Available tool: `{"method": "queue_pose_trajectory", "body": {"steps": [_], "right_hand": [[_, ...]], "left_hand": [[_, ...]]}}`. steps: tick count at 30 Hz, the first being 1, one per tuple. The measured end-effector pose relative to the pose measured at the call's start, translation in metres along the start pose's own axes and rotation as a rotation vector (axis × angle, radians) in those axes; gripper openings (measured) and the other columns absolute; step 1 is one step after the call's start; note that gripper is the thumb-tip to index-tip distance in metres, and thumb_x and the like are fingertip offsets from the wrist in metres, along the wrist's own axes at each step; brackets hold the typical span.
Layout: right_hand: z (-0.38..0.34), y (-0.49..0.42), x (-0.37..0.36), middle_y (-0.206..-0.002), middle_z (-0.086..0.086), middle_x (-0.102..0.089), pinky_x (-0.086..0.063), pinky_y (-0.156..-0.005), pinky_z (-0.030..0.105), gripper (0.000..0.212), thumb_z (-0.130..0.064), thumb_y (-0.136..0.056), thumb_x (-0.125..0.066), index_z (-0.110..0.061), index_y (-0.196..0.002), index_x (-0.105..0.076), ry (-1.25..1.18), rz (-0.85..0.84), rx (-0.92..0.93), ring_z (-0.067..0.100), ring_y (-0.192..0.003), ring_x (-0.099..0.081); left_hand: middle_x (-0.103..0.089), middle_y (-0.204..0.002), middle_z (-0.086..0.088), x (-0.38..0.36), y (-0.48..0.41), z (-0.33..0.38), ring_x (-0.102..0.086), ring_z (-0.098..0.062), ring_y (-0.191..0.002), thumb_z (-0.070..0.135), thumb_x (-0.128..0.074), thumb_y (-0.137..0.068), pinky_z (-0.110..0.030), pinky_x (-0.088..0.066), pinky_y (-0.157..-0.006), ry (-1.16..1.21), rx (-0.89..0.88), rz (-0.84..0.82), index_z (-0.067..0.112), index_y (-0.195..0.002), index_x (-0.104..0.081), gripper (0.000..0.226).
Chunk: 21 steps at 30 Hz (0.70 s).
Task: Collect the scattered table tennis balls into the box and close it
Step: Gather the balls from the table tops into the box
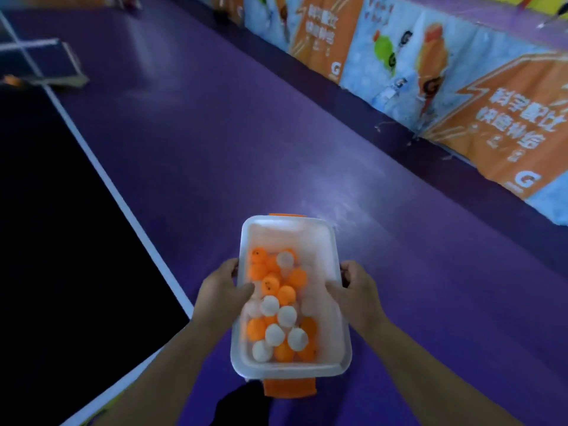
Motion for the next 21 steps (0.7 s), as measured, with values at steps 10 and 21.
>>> {"method": "queue_pose_trajectory", "body": {"steps": [10,21], "right_hand": [[-0.107,-0.196,-0.052,-0.078,0.000,-0.060,-0.045,-0.052,0.017,0.021,-0.010,-0.079,-0.065,-0.025,-0.086,-0.052,0.037,-0.108,0.082,0.014,-0.068,-0.057],[-0.198,-0.366,-0.153,-0.065,-0.004,-0.051,-0.038,-0.045,0.012,0.015,-0.018,-0.074,-0.066,-0.015,-0.082,-0.054,0.176,-0.287,0.218,0.009,-0.056,-0.045]], "left_hand": [[-0.060,-0.085,0.015,0.048,-0.189,0.024,-0.060,-0.006,-0.076,0.017,-0.063,-0.081,-0.022,-0.048,-0.060,0.108,0.067,0.099,0.023,-0.111,-0.054,0.032],[-0.060,-0.083,0.011,0.111,-0.334,-0.001,-0.060,-0.008,-0.072,0.018,-0.061,-0.082,-0.018,-0.043,-0.053,0.160,0.209,0.297,0.023,-0.108,-0.053,0.027]]}}
Point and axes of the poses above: each hand's wrist, its own y-axis away from the middle knuckle, its own x-axis out of the back of the hand, z = x × y, the point moved 10 cm from there along -y, towards the middle knuckle
